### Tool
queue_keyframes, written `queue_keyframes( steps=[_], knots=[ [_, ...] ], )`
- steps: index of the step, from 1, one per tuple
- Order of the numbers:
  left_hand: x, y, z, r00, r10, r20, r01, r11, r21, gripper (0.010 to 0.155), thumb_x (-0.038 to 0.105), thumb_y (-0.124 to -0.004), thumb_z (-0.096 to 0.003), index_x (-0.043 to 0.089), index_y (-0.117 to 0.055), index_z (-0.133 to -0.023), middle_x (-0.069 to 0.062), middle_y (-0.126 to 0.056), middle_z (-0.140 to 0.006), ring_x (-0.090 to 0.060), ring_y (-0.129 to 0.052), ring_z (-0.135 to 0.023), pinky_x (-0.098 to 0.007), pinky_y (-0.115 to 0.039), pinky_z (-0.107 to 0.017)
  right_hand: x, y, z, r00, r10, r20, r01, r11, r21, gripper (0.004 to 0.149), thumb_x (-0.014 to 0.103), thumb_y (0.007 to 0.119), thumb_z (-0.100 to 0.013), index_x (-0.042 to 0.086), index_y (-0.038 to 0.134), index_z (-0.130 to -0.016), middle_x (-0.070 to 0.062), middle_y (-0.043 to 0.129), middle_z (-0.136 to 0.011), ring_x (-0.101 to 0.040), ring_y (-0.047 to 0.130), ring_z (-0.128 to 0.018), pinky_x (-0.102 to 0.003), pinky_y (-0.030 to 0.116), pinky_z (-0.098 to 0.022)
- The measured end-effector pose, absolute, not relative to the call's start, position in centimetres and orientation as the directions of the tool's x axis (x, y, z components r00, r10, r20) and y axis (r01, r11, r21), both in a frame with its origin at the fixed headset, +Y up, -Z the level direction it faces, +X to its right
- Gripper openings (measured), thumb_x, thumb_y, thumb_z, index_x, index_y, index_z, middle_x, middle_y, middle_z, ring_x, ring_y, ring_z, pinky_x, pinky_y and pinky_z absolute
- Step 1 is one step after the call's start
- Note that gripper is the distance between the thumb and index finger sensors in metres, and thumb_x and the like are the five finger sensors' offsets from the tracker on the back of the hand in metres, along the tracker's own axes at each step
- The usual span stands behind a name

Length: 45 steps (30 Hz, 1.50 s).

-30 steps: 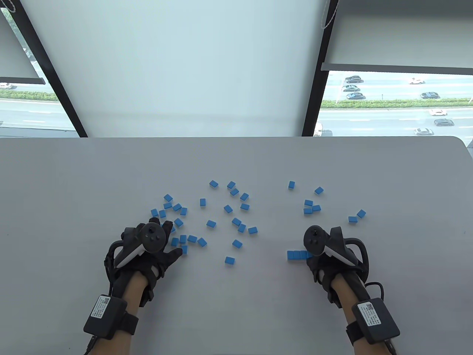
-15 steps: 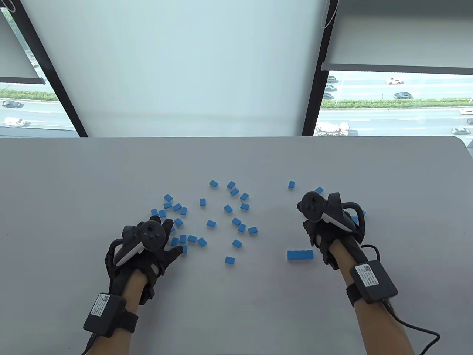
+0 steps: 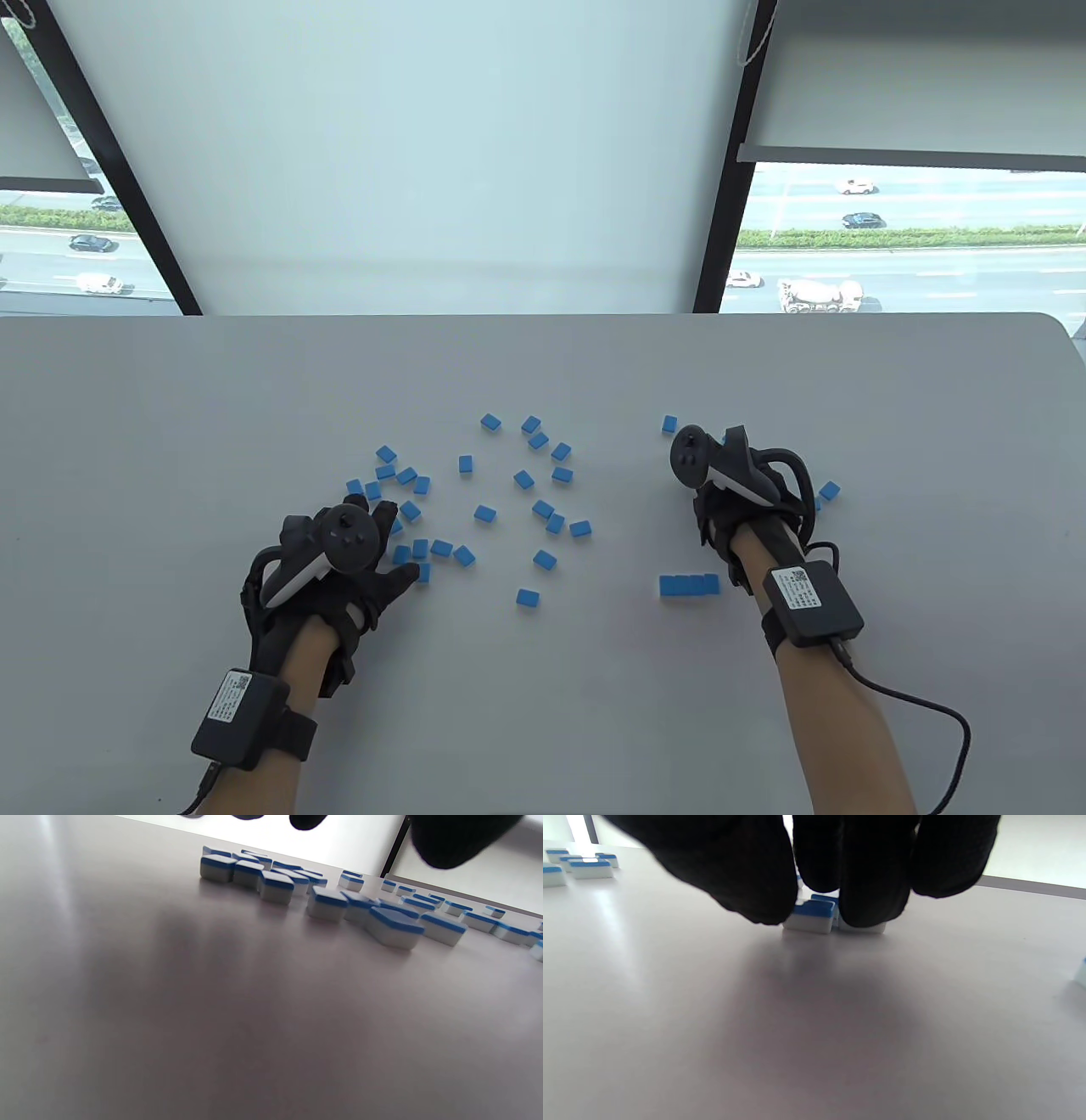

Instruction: Build mahjong tile wall

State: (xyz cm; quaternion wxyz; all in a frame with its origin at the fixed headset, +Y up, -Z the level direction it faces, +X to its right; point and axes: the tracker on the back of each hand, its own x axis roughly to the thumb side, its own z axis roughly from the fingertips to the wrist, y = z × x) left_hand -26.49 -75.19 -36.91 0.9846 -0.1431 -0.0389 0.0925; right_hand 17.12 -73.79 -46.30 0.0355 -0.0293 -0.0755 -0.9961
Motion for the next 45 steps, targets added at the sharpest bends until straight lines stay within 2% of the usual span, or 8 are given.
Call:
queue_keyframes(
  steps=[11, 18, 31, 38, 41, 45],
  knots=[
    [-26.4, -75.2, -37.0, 0.981, 0.188, 0.048, -0.166, 0.94, -0.297, 0.086, 0.07, -0.064, -0.0413, 0.033, -0.032, -0.112, -0.005, -0.025, -0.12, -0.048, -0.029, -0.107, -0.076, -0.024, -0.065, 16.9, -74.2, -46.1, -0.988, -0.137, 0.071, 0.147, -0.978, 0.151, 0.059, 0.029, 0.09, -0.043, 0.036, 0.065, -0.096, 0.002, 0.068, -0.101, -0.025, 0.093, -0.062, -0.048, 0.078, -0.055],
    [-26.5, -75.3, -37.0, 0.982, 0.186, 0.045, -0.164, 0.94, -0.299, 0.086, 0.07, -0.065, -0.0412, 0.033, -0.032, -0.112, -0.005, -0.025, -0.12, -0.048, -0.03, -0.107, -0.076, -0.024, -0.065, 16.9, -74.6, -45.9, -0.979, -0.191, 0.072, 0.201, -0.964, 0.174, 0.06, 0.032, 0.091, -0.041, 0.035, 0.066, -0.095, 0.001, 0.075, -0.096, -0.026, 0.094, -0.059, -0.049, 0.078, -0.052],
    [-26.5, -75.3, -37.0, 0.983, 0.18, 0.044, -0.159, 0.941, -0.299, 0.086, 0.07, -0.064, -0.0413, 0.033, -0.032, -0.112, -0.005, -0.025, -0.12, -0.048, -0.03, -0.107, -0.076, -0.024, -0.065, 17.2, -74.8, -46.0, -0.986, -0.152, 0.075, 0.164, -0.965, 0.203, 0.061, 0.03, 0.092, -0.041, 0.032, 0.064, -0.095, 0.002, 0.083, -0.084, -0.024, 0.096, -0.053, -0.047, 0.081, -0.048],
    [-26.5, -75.3, -37.0, 0.983, 0.18, 0.045, -0.16, 0.943, -0.294, 0.086, 0.07, -0.064, -0.0413, 0.033, -0.032, -0.112, -0.005, -0.025, -0.12, -0.048, -0.029, -0.107, -0.076, -0.024, -0.065, 17.2, -75.0, -45.9, -0.99, -0.126, 0.063, 0.136, -0.972, 0.191, 0.056, 0.029, 0.09, -0.041, 0.021, 0.067, -0.092, -0.001, 0.087, -0.075, -0.022, 0.098, -0.047, -0.046, 0.084, -0.044],
    [-26.5, -75.4, -37.0, 0.981, 0.187, 0.046, -0.165, 0.941, -0.295, 0.086, 0.07, -0.064, -0.0415, 0.033, -0.032, -0.112, -0.005, -0.025, -0.12, -0.048, -0.03, -0.107, -0.076, -0.024, -0.065, 17.3, -74.1, -45.3, -0.992, -0.103, 0.072, 0.113, -0.981, 0.159, 0.058, 0.029, 0.09, -0.041, 0.019, 0.066, -0.093, -0.002, 0.086, -0.075, -0.022, 0.098, -0.044, -0.046, 0.084, -0.042],
    [-26.5, -75.4, -37.0, 0.98, 0.193, 0.05, -0.17, 0.941, -0.292, 0.086, 0.07, -0.065, -0.0413, 0.033, -0.032, -0.112, -0.006, -0.026, -0.12, -0.048, -0.03, -0.107, -0.076, -0.024, -0.065, 17.7, -71.6, -43.2, -0.993, -0.084, 0.084, 0.093, -0.99, 0.108, 0.059, 0.029, 0.089, -0.041, 0.017, 0.066, -0.094, -0.003, 0.086, -0.075, -0.022, 0.098, -0.043, -0.046, 0.084, -0.042]
  ],
)
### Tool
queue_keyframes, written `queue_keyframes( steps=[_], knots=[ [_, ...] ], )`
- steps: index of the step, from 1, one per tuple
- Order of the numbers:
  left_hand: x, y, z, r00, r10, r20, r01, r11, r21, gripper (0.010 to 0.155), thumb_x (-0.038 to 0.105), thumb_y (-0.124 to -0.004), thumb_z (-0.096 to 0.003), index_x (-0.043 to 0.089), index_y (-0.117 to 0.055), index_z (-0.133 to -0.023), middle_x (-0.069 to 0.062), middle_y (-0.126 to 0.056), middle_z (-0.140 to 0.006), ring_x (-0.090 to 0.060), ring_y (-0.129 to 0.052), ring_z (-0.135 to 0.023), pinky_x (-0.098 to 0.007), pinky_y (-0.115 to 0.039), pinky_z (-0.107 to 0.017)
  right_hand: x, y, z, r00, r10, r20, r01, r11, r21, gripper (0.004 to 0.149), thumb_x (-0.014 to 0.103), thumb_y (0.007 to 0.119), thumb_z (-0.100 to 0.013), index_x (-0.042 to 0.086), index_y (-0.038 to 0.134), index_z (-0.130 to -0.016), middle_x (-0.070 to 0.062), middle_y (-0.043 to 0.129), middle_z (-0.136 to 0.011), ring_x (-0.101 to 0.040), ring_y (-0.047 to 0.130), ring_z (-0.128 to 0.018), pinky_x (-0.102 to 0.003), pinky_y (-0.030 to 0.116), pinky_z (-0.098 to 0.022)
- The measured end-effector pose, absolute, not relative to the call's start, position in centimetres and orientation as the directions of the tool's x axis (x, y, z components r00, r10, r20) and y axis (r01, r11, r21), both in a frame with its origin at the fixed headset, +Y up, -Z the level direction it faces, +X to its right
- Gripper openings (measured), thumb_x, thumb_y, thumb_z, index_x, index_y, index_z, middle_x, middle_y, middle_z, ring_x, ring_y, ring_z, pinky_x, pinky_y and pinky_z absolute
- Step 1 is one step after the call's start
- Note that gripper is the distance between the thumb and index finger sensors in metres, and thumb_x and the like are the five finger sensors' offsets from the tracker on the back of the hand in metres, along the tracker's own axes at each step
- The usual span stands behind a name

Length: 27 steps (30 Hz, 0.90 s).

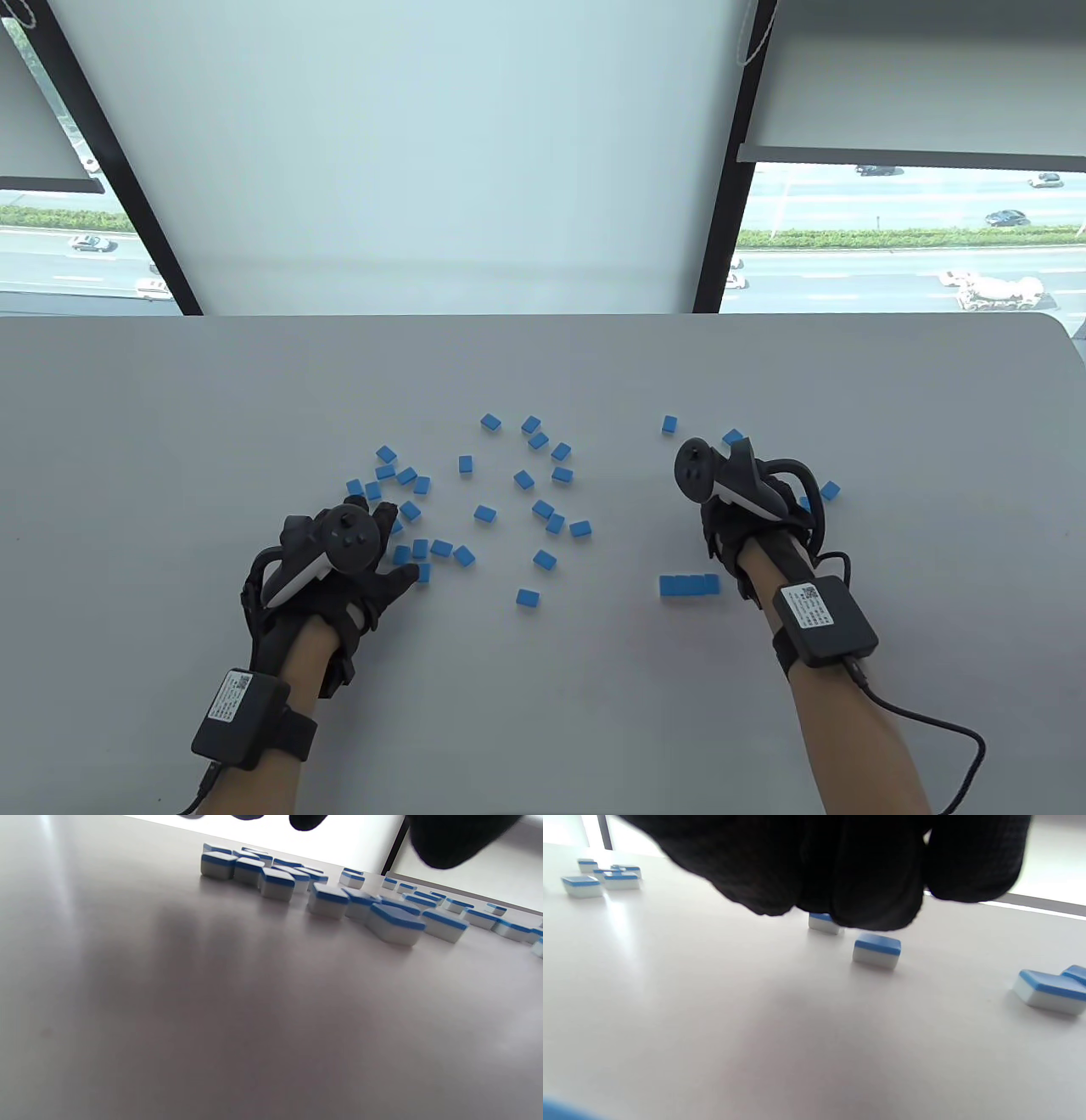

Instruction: Build mahjong tile wall

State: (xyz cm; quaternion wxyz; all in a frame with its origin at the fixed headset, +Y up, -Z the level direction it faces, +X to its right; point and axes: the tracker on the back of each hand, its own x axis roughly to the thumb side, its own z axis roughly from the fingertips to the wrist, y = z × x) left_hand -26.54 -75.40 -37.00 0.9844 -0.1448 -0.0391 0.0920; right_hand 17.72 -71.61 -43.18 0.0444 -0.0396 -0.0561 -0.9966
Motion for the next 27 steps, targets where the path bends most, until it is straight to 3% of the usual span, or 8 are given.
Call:
queue_keyframes(
  steps=[5, 8, 13, 17, 27],
  knots=[
    [-26.5, -75.5, -36.9, 0.979, 0.199, 0.053, -0.175, 0.94, -0.292, 0.086, 0.07, -0.065, -0.0414, 0.033, -0.033, -0.112, -0.006, -0.026, -0.12, -0.047, -0.03, -0.107, -0.076, -0.025, -0.065, 18.6, -68.8, -39.0, -0.996, -0.03, 0.085, 0.032, -0.999, 0.023, 0.059, 0.029, 0.088, -0.041, 0.016, 0.065, -0.094, -0.003, 0.085, -0.075, -0.021, 0.097, -0.043, -0.046, 0.084, -0.041],
    [-26.6, -75.4, -36.9, 0.979, 0.198, 0.054, -0.175, 0.942, -0.287, 0.086, 0.07, -0.065, -0.0414, 0.033, -0.033, -0.112, -0.005, -0.026, -0.12, -0.047, -0.03, -0.107, -0.076, -0.025, -0.065, 19.4, -68.5, -36.7, -0.997, 0.018, 0.07, -0.019, -1.0, -0.007, 0.06, 0.029, 0.088, -0.041, 0.015, 0.065, -0.094, -0.004, 0.085, -0.075, -0.021, 0.097, -0.043, -0.046, 0.084, -0.041],
    [-26.7, -75.4, -36.8, 0.979, 0.199, 0.051, -0.177, 0.943, -0.28, 0.086, 0.07, -0.065, -0.0415, 0.033, -0.033, -0.112, -0.006, -0.026, -0.12, -0.047, -0.03, -0.107, -0.076, -0.025, -0.065, 20.7, -70.4, -34.6, -0.997, 0.078, 0.025, -0.078, -0.997, 0.018, 0.06, 0.029, 0.088, -0.042, 0.015, 0.065, -0.095, -0.003, 0.085, -0.074, -0.021, 0.096, -0.043, -0.046, 0.083, -0.041],
    [-26.8, -75.6, -36.7, 0.979, 0.197, 0.045, -0.176, 0.943, -0.283, 0.086, 0.07, -0.065, -0.0414, 0.033, -0.032, -0.112, -0.005, -0.026, -0.12, -0.048, -0.03, -0.107, -0.076, -0.025, -0.065, 21.0, -72.9, -34.5, -0.996, 0.088, 0.007, -0.087, -0.993, 0.08, 0.059, 0.029, 0.088, -0.042, 0.015, 0.065, -0.094, -0.003, 0.085, -0.074, -0.021, 0.096, -0.044, -0.046, 0.083, -0.042],
    [-26.7, -75.8, -36.6, 0.98, 0.191, 0.047, -0.17, 0.941, -0.293, 0.086, 0.07, -0.065, -0.0415, 0.033, -0.032, -0.112, -0.005, -0.026, -0.12, -0.048, -0.03, -0.107, -0.076, -0.025, -0.065, 20.6, -75.5, -35.0, -0.998, 0.057, 0.004, -0.055, -0.983, 0.178, 0.057, 0.029, 0.089, -0.042, 0.021, 0.066, -0.094, -0.002, 0.082, -0.08, -0.023, 0.095, -0.053, -0.047, 0.082, -0.048]
  ],
)
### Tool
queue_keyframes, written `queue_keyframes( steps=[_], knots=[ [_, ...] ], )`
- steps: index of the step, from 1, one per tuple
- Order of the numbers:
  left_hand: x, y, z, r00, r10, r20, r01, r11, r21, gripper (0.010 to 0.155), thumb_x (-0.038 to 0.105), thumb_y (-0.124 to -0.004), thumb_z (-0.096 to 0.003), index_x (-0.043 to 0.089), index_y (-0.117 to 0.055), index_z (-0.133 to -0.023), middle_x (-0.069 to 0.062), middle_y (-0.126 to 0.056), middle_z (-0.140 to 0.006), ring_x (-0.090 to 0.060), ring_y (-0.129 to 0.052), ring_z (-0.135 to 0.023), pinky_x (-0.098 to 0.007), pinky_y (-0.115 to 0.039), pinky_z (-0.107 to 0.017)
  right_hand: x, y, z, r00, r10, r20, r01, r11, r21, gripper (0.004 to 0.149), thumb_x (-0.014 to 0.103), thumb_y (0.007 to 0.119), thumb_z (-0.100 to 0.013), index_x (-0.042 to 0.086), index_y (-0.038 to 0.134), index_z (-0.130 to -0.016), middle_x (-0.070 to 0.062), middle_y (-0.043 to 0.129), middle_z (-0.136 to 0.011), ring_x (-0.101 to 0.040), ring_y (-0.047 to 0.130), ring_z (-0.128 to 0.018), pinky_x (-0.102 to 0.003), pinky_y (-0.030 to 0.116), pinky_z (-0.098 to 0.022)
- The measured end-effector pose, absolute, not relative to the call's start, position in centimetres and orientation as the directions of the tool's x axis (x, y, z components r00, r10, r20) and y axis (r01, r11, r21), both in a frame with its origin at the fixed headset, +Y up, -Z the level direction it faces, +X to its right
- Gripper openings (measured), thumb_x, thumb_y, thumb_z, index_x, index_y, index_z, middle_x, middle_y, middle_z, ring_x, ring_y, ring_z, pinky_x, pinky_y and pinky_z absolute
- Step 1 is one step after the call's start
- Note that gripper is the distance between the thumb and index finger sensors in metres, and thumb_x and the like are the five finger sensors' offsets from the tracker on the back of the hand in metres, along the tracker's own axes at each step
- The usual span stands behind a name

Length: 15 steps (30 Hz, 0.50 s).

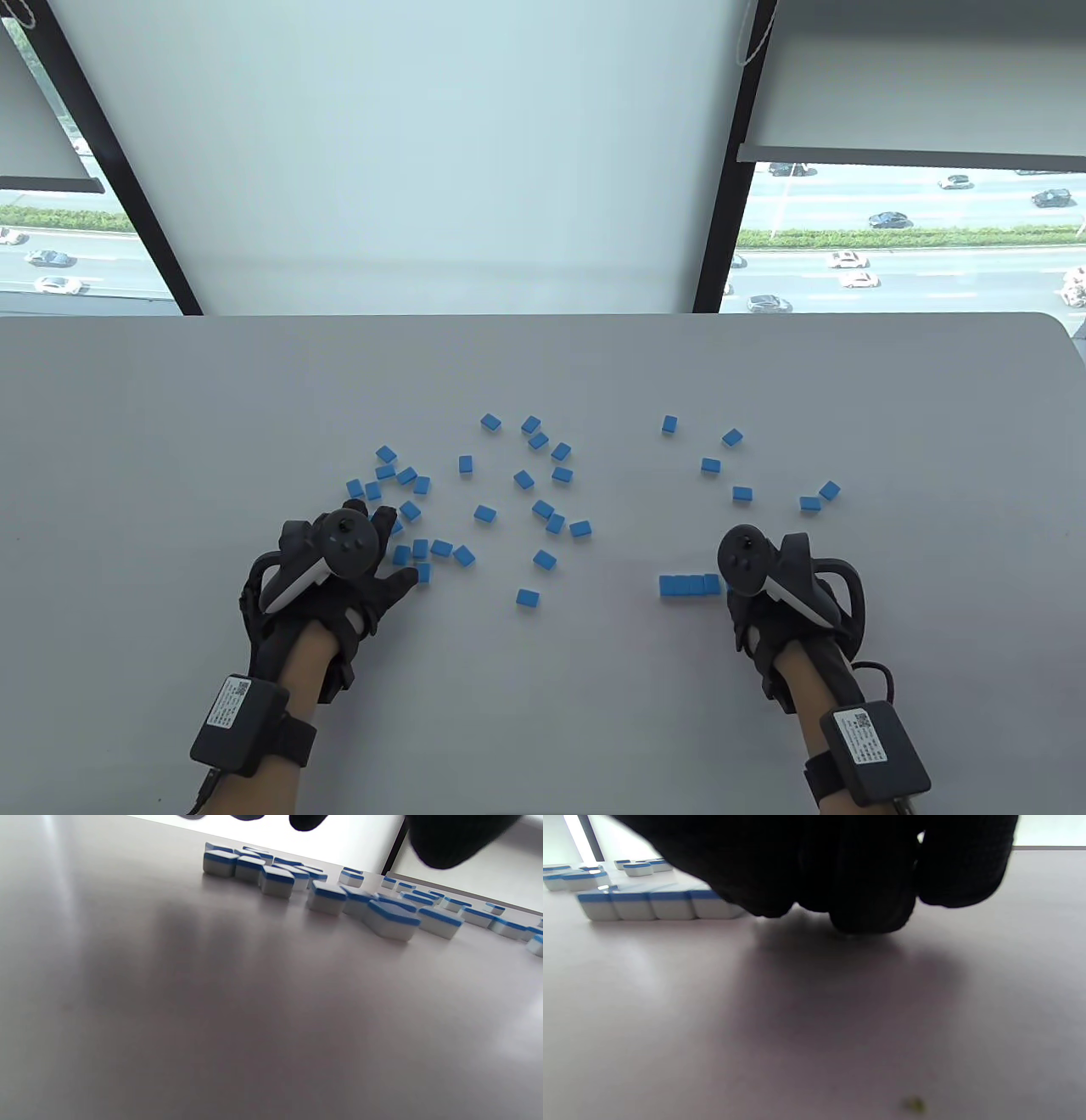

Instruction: Build mahjong tile wall

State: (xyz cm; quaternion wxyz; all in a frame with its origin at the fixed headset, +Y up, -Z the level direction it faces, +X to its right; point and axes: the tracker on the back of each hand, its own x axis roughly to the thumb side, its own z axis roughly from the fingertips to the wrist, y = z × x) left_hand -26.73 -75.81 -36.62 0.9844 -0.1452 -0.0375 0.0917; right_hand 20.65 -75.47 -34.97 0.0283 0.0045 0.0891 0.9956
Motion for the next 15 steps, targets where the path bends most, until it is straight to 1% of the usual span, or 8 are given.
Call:
queue_keyframes(
  steps=[7, 15],
  knots=[
    [-26.57, -75.87, -36.63, 0.981, 0.185, 0.054, -0.162, 0.942, -0.294, 0.086, 0.07, -0.065, -0.0413, 0.033, -0.032, -0.112, -0.005, -0.026, -0.12, -0.047, -0.03, -0.107, -0.076, -0.024, -0.065, 20.45, -75.48, -34.91, -0.999, 0.038, 0.011, -0.035, -0.983, 0.178, 0.056, 0.031, 0.089, -0.042, 0.025, 0.067, -0.094, -0.001, 0.082, -0.081, -0.023, 0.094, -0.053, -0.047, 0.081, -0.048],
    [-26.59, -75.87, -36.63, 0.982, 0.182, 0.05, -0.16, 0.944, -0.289, 0.086, 0.07, -0.065, -0.0413, 0.033, -0.032, -0.112, -0.005, -0.026, -0.12, -0.047, -0.03, -0.107, -0.076, -0.024, -0.065, 20.44, -75.6, -34.95, -0.998, 0.056, 0.014, -0.052, -0.981, 0.187, 0.056, 0.033, 0.088, -0.043, 0.028, 0.067, -0.095, -0.002, 0.081, -0.082, -0.023, 0.093, -0.055, -0.047, 0.08, -0.049]
  ],
)
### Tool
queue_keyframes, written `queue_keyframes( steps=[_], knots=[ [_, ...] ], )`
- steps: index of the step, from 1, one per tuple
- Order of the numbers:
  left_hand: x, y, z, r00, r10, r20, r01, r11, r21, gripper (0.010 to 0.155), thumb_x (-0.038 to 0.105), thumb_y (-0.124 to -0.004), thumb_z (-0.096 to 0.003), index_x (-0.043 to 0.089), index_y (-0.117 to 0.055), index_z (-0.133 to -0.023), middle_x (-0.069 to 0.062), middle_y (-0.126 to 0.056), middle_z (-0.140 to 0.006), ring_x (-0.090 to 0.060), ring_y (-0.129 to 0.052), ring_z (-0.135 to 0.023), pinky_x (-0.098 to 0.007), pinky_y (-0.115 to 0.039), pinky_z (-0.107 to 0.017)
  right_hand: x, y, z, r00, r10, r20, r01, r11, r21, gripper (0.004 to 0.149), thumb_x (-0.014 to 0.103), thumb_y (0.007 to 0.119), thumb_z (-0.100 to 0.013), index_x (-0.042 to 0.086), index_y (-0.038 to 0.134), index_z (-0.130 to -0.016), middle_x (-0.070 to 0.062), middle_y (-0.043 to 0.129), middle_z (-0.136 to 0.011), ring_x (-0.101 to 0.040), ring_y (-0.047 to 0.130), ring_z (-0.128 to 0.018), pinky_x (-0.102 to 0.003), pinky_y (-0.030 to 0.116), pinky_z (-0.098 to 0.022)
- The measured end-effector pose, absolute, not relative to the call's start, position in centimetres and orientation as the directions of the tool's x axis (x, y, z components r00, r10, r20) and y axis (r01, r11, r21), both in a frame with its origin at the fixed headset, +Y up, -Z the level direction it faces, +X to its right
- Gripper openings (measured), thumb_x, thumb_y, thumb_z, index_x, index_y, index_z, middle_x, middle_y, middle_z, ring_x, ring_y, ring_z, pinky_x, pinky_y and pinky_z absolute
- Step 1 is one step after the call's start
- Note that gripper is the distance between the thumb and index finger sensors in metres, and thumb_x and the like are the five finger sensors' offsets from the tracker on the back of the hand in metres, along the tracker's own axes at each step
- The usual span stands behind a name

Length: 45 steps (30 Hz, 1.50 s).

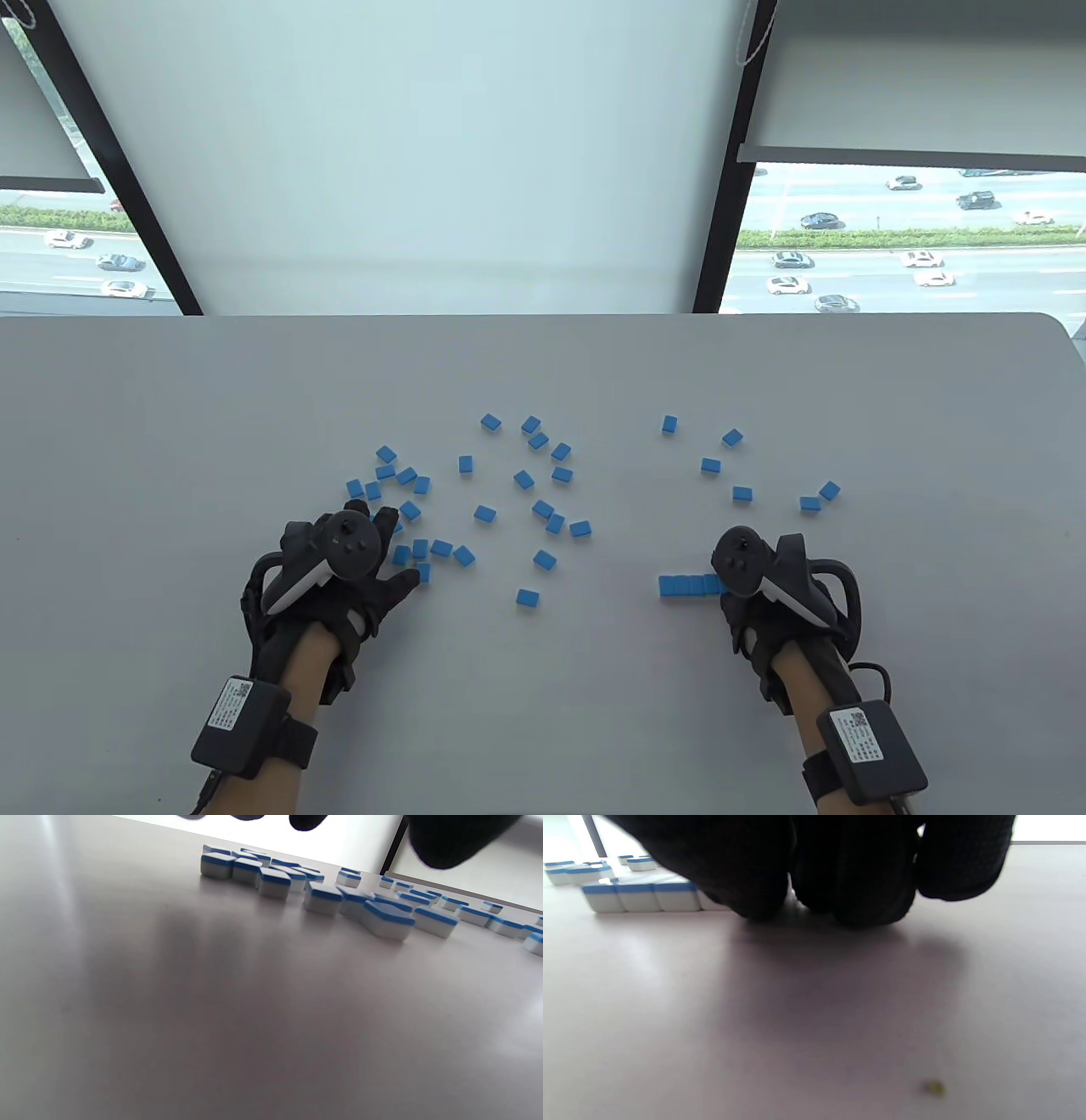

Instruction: Build mahjong tile wall

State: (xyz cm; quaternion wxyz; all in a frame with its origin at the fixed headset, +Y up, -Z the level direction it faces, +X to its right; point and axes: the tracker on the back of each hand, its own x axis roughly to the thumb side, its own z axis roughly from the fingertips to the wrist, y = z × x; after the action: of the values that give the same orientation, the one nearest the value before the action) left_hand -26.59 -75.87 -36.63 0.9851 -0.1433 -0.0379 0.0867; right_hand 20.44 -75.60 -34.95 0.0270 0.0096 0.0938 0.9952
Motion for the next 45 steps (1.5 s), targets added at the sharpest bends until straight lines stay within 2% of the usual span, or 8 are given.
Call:
queue_keyframes(
  steps=[4, 10, 14, 17, 23, 30, 38, 45],
  knots=[
    [-26.8, -75.7, -36.6, 0.983, 0.18, 0.043, -0.161, 0.946, -0.281, 0.086, 0.07, -0.065, -0.0413, 0.033, -0.032, -0.112, -0.005, -0.025, -0.12, -0.048, -0.03, -0.107, -0.076, -0.024, -0.065, 20.5, -75.1, -34.9, -0.997, 0.08, 0.021, -0.075, -0.978, 0.196, 0.058, 0.033, 0.088, -0.043, 0.027, 0.066, -0.096, -0.003, 0.079, -0.085, -0.025, 0.093, -0.058, -0.048, 0.079, -0.051],
    [-27.1, -75.3, -36.5, 0.979, 0.2, 0.037, -0.183, 0.947, -0.264, 0.086, 0.07, -0.064, -0.0413, 0.033, -0.032, -0.112, -0.005, -0.025, -0.12, -0.048, -0.03, -0.107, -0.076, -0.024, -0.065, 19.8, -71.2, -35.3, -0.997, 0.014, 0.079, -0.009, -0.998, 0.07, 0.058, 0.033, 0.088, -0.043, 0.027, 0.066, -0.096, -0.004, 0.077, -0.09, -0.027, 0.094, -0.061, -0.05, 0.078, -0.054],
    [-27.4, -75.5, -36.7, 0.981, 0.194, 0.026, -0.18, 0.947, -0.267, 0.086, 0.07, -0.065, -0.0414, 0.033, -0.032, -0.112, -0.005, -0.025, -0.12, -0.047, -0.03, -0.107, -0.076, -0.024, -0.065, 19.7, -68.1, -38.2, -0.997, 0.017, 0.072, -0.018, -1.0, -0.008, 0.058, 0.033, 0.087, -0.043, 0.028, 0.065, -0.097, -0.003, 0.074, -0.095, -0.027, 0.093, -0.063, -0.05, 0.078, -0.054],
    [-27.5, -75.7, -36.9, 0.981, 0.191, 0.019, -0.179, 0.944, -0.276, 0.086, 0.07, -0.065, -0.0415, 0.033, -0.032, -0.112, -0.006, -0.025, -0.12, -0.048, -0.03, -0.107, -0.076, -0.024, -0.065, 20.3, -67.2, -41.0, -0.996, 0.08, 0.029, -0.081, -0.996, -0.026, 0.059, 0.032, 0.088, -0.043, 0.03, 0.064, -0.097, 0.0, 0.071, -0.099, -0.028, 0.093, -0.064, -0.05, 0.077, -0.055],
    [-27.6, -75.9, -37.1, 0.983, 0.182, 0.015, -0.171, 0.945, -0.28, 0.086, 0.07, -0.065, -0.0414, 0.033, -0.032, -0.112, -0.005, -0.025, -0.12, -0.048, -0.03, -0.107, -0.076, -0.024, -0.065, 22.1, -70.2, -44.9, -0.989, 0.136, -0.053, -0.139, -0.989, 0.054, 0.06, 0.026, 0.088, -0.044, 0.038, 0.063, -0.098, 0.005, 0.068, -0.104, -0.029, 0.093, -0.065, -0.05, 0.077, -0.055],
    [-27.9, -76.5, -37.4, 0.983, 0.184, 0.004, -0.175, 0.938, -0.299, 0.086, 0.07, -0.065, -0.0415, 0.033, -0.032, -0.112, -0.005, -0.026, -0.12, -0.048, -0.03, -0.107, -0.076, -0.024, -0.065, 23.5, -74.2, -45.7, -0.99, 0.124, -0.069, -0.136, -0.968, 0.21, 0.063, 0.022, 0.088, -0.044, 0.04, 0.061, -0.098, 0.005, 0.067, -0.104, -0.029, 0.093, -0.063, -0.05, 0.078, -0.054],
    [-27.5, -76.9, -37.6, 0.985, 0.173, 0.014, -0.16, 0.936, -0.314, 0.086, 0.07, -0.065, -0.0415, 0.033, -0.032, -0.112, -0.005, -0.026, -0.12, -0.048, -0.031, -0.107, -0.076, -0.024, -0.065, 23.7, -74.9, -45.3, -0.989, 0.123, -0.077, -0.138, -0.965, 0.221, 0.063, 0.023, 0.089, -0.043, 0.037, 0.061, -0.098, 0.0, 0.069, -0.098, -0.028, 0.092, -0.062, -0.049, 0.078, -0.052],
    [-27.3, -76.9, -37.6, 0.985, 0.169, 0.024, -0.153, 0.936, -0.316, 0.086, 0.07, -0.065, -0.0415, 0.033, -0.033, -0.112, -0.006, -0.026, -0.12, -0.048, -0.031, -0.107, -0.076, -0.024, -0.065, 23.0, -75.3, -45.0, -0.997, 0.036, -0.065, -0.049, -0.979, 0.2, 0.056, 0.026, 0.09, -0.043, 0.033, 0.068, -0.094, 0.001, 0.077, -0.088, -0.026, 0.093, -0.058, -0.048, 0.079, -0.05]
  ],
)
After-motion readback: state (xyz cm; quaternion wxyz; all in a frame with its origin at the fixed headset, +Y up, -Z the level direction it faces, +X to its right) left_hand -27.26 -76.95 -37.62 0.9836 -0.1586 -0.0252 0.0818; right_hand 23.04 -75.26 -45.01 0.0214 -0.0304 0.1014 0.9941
